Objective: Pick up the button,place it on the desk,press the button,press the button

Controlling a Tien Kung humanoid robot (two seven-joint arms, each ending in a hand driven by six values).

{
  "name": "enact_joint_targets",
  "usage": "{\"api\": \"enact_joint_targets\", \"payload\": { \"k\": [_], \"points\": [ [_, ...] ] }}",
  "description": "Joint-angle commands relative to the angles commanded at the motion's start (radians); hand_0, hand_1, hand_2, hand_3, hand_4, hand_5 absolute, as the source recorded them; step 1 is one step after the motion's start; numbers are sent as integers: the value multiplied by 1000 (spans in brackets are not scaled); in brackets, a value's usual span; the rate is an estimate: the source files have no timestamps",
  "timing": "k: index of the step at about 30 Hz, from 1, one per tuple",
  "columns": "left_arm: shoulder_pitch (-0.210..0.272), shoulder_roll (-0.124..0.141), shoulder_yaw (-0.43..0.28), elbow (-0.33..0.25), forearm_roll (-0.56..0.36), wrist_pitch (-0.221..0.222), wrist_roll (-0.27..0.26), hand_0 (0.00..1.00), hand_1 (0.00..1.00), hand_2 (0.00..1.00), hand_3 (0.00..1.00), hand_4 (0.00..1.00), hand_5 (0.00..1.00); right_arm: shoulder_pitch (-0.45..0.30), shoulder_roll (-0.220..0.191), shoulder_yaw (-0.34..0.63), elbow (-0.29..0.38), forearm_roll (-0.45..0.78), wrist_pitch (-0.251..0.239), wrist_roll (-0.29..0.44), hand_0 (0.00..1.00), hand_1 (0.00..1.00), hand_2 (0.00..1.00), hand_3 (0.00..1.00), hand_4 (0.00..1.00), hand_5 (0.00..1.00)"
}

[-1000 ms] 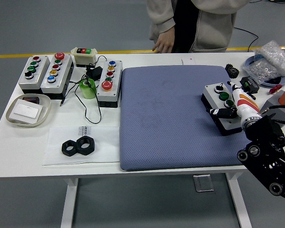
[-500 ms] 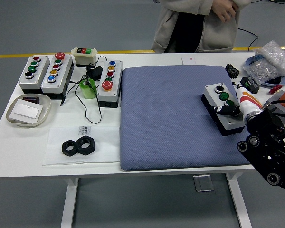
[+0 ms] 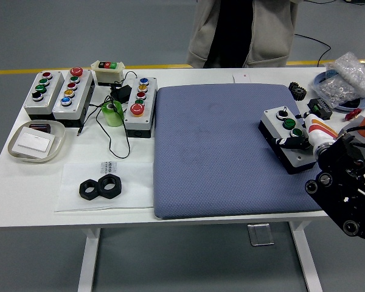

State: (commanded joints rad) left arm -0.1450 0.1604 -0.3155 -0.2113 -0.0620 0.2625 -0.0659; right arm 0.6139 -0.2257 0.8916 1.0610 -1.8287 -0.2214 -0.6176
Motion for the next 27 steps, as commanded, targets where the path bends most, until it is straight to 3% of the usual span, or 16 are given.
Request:
{"api": "enact_joint_targets", "payload": {
  "k": [3, 4, 9, 10, 14, 17, 21, 27],
  "points": [
    [1, 0, -3, 0, 3, 0, 1, 698, 824, 850, 824, 622, 998, -1, -8, -7, 6, -12, -1, -2, 662, 504, 537, 736, 870, 203],
    [1, 0, -4, 0, 5, 1, 1, 698, 825, 851, 824, 622, 998, -1, -10, -9, 8, -13, -2, -2, 626, 445, 475, 665, 844, 195],
    [3, 0, -11, 1, 16, 1, 4, 698, 825, 851, 824, 622, 998, -3, -34, -34, 27, -21, 10, 6, 626, 445, 475, 665, 844, 195],
    [4, 0, -13, 1, 19, 1, 5, 698, 824, 851, 824, 623, 998, -5, -42, -41, 35, -21, 12, 11, 556, 404, 447, 627, 821, 184],
    [6, -1, -17, 1, 24, 1, 6, 698, 824, 851, 824, 623, 998, -11, -66, -62, 61, -13, 19, 29, 556, 404, 447, 627, 821, 184],
    [7, -1, -19, 2, 28, 1, 7, 698, 825, 851, 824, 623, 998, -16, -107, -98, 103, -3, 12, 72, 509, 378, 425, 591, 798, 194],
    [9, -1, -23, 3, 31, 1, 8, 698, 825, 851, 824, 623, 998, -19, -156, -143, 149, -36, -47, 134, 509, 378, 425, 591, 798, 194],
    [8, -2, -19, 3, 24, 0, 6, 701, 825, 852, 824, 624, 998, -9, -229, -225, 218, 28, -91, 314, 517, 374, 414, 566, 769, 210]
  ]
}}
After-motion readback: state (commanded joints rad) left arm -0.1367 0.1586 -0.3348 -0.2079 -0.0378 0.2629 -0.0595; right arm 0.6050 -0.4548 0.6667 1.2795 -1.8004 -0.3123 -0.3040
